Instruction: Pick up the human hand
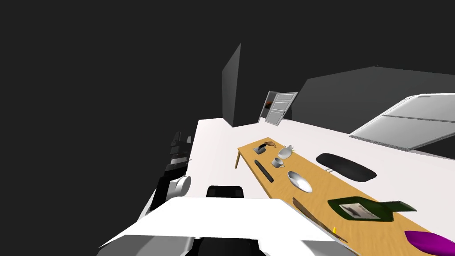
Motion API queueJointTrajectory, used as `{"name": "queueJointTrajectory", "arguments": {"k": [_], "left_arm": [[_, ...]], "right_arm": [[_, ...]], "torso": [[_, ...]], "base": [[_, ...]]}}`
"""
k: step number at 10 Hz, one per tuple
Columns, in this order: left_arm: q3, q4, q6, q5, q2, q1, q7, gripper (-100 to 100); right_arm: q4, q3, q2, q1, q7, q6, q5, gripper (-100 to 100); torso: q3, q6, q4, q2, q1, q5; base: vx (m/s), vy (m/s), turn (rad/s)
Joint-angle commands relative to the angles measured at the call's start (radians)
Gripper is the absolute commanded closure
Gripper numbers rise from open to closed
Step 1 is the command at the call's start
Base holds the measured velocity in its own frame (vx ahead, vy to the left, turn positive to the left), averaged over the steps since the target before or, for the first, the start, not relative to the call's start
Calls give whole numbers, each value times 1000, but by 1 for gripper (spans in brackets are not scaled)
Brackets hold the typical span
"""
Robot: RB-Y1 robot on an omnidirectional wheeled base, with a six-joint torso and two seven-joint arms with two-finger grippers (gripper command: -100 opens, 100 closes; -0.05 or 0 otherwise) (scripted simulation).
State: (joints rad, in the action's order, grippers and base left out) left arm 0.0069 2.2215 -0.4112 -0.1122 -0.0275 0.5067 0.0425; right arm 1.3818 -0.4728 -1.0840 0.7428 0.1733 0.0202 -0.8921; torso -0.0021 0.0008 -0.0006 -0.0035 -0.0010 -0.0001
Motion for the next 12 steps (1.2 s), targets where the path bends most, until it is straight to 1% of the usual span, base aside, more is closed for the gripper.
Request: {"name": "queueJointTrajectory", "arguments": {"k": [1, 4, 5, 6, 7, 9, 10, 11, 12], "left_arm": [[0, 0, 0, 0, 0, 0, 0, 0], [0, 0, 0, 0, 0, 0, 0, 0], [0, 0, 0, 0, 0, 0, 0, 0], [0, 0, 0, 0, 0, 0, 0, 0], [0, 0, 0, 0, 0, 0, 0, 0], [0, 0, 0, 0, 0, 0, 0, 0], [0, 0, 0, 0, 0, 0, 0, 0], [0, 0, 0, 0, 0, 0, 0, 0], [0, 0, 0, 0, 0, 0, 0, 0]], "right_arm": [[-43, -20, -12, -5, 7, -7, -14, -100], [-109, -59, -33, 5, 20, -34, -40, -100], [-143, -84, -36, 10, 25, -45, -51, -100], [-143, -84, -36, 10, 25, -45, -51, -100], [-155, -94, -36, 11, 27, -49, -54, -100], [-176, -109, -37, 11, 31, -55, -60, -100], [-162, -118, -45, 7, 25, -63, -51, -100], [-164, -118, -44, 7, 26, -62, -51, 0], [-188, -123, -17, -7, 36, -65, -50, -100]], "torso": [[0, 0, 0, 0, 0, 0], [-1, 0, 0, -1, -1, 0], [0, 0, 0, -1, -1, 0], [-1, 0, 0, -2, -5, -1], [-1, 0, 0, -2, -5, -1], [1, 0, 0, 1, 0, 0], [1, 0, 0, 2, -1, 0], [2, 0, 1, 3, 1, 0], [2, 0, 1, 4, 2, 0]], "base": [[60, -29, 82], [90, -47, 110], [110, -124, 137], [106, -113, 67], [72, -53, 45], [45, -45, 51], [23, -31, 17], [4, -6, 0], [1, -23, 52]]}}
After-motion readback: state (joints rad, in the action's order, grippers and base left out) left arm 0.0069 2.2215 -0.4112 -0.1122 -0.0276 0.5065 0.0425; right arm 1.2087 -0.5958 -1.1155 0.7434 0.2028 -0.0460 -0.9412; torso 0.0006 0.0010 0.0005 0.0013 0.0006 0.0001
